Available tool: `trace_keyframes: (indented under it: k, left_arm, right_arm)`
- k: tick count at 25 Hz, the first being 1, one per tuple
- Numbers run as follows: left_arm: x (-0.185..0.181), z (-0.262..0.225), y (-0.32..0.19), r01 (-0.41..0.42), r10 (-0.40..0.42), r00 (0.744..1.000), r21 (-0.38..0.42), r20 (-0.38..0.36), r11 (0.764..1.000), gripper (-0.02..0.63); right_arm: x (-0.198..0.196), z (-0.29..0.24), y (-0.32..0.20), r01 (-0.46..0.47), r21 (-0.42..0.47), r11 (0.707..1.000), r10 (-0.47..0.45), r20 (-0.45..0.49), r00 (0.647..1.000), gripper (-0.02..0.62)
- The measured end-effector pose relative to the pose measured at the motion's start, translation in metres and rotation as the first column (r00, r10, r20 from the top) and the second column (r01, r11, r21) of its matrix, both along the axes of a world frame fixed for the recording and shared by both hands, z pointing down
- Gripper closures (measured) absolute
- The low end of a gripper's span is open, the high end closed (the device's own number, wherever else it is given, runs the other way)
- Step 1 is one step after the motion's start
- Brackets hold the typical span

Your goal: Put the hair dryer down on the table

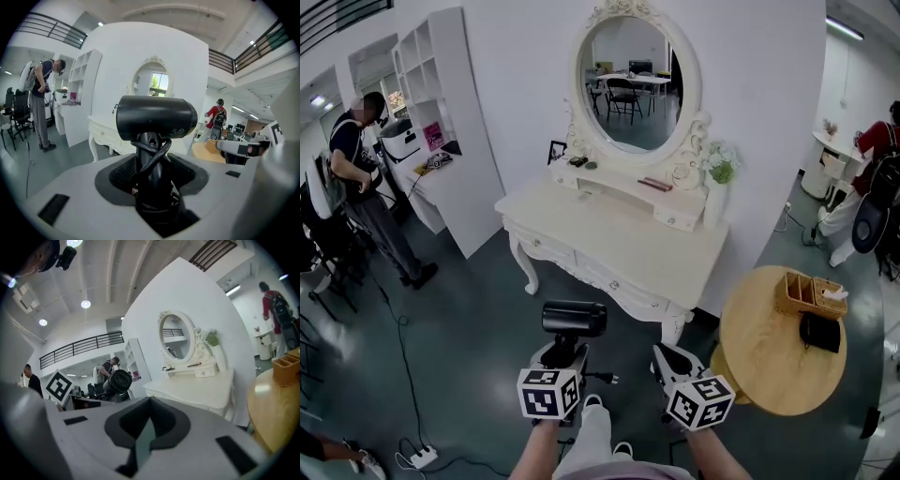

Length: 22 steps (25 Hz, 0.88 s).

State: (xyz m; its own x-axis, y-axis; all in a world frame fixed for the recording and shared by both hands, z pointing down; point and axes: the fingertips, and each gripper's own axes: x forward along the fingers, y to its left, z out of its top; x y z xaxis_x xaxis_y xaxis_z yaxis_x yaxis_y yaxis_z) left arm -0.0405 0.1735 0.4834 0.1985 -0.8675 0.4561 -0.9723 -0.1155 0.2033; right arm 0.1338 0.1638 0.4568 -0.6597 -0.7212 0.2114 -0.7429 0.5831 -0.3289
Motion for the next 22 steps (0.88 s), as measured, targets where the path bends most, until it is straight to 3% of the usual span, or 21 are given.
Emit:
trace_keyframes:
  k: [8,22]
  left_arm:
    - [-0.015,0.010,-0.066,-0.017,0.017,1.000,-0.006,-0.021,1.000,0.397]
    - [-0.070,0.000,-0.215,-0.084,0.084,0.996,0.018,-0.024,0.996,0.397]
  right_arm:
    - [-0.009,0.008,-0.059,-0.025,-0.004,1.000,0.025,-0.002,1.000,0.592]
    - [-0.067,-0.007,-0.196,-0.087,0.008,0.996,0.086,0.010,0.996,0.592]
